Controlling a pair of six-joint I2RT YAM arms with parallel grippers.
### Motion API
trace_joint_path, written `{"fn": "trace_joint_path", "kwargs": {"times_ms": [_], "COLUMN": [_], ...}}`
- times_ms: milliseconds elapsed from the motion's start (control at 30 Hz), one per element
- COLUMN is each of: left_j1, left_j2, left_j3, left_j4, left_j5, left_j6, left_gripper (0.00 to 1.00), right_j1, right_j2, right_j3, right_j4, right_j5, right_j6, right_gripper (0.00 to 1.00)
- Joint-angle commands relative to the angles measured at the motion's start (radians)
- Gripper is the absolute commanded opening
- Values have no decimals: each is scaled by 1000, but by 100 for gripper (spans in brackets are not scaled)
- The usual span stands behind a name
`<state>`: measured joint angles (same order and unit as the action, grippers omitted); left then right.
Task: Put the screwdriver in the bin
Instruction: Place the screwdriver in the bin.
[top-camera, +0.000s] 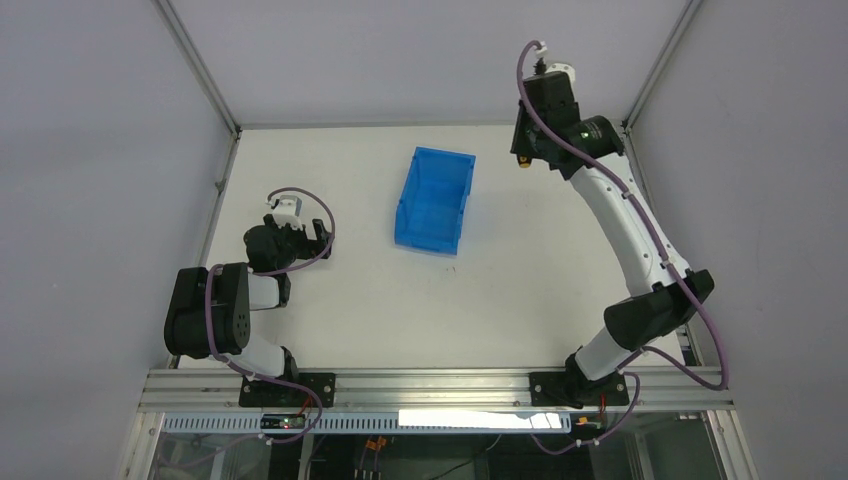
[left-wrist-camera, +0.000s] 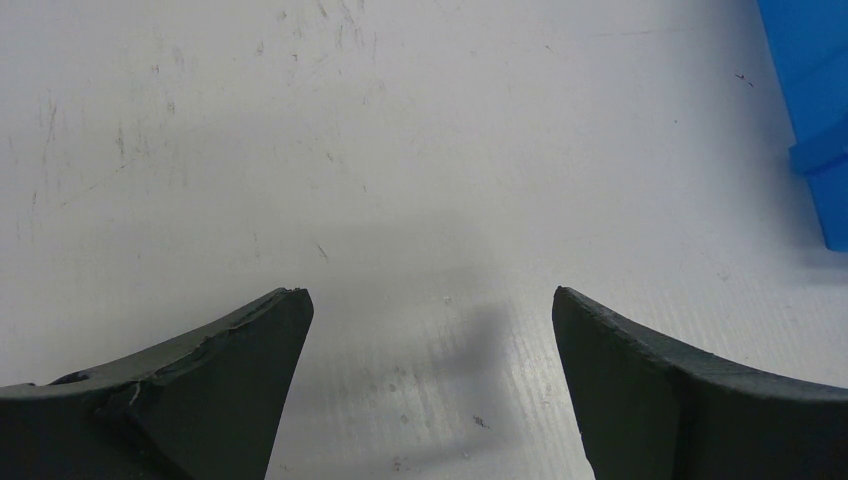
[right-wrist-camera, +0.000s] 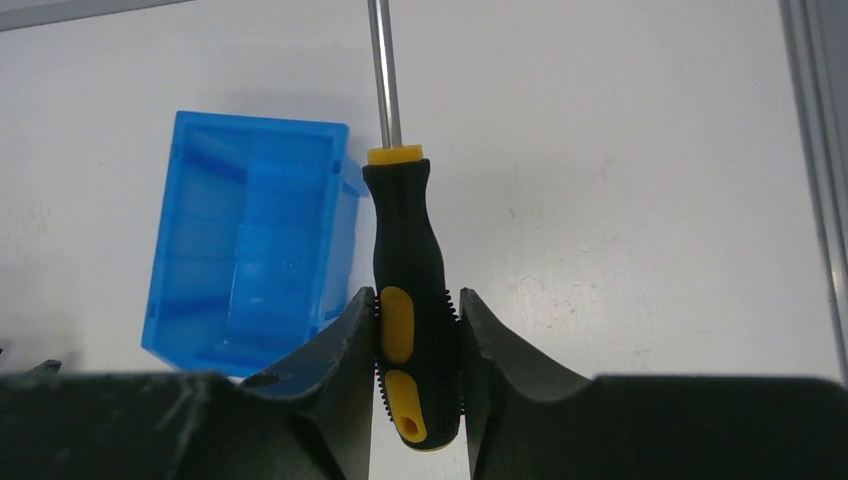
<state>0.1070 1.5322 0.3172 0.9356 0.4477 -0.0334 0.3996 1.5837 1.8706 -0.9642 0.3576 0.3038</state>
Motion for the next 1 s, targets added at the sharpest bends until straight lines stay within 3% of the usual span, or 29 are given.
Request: {"fn": "trace_joint_path", "kwargs": {"times_ms": [0, 433, 633, 967], "left_j1": [11, 11, 12, 12], "left_j2": [-4, -4, -4, -4], "left_j3": [-1, -2, -1, -2], "left_j4": [45, 45, 45, 45], "left_j5": [16, 16, 17, 16], "left_j6": [10, 10, 10, 10], "left_gripper": [99, 99, 99, 99], "right_j1": [114, 364, 395, 395], "right_j2": [34, 184, 250, 341], "right_j3": [64, 121, 143, 7], "right_j4": [47, 147, 198, 329], "right_j5": [95, 273, 262, 273], "right_j6": [75, 228, 248, 289], "right_gripper": [0, 0, 0, 0]}}
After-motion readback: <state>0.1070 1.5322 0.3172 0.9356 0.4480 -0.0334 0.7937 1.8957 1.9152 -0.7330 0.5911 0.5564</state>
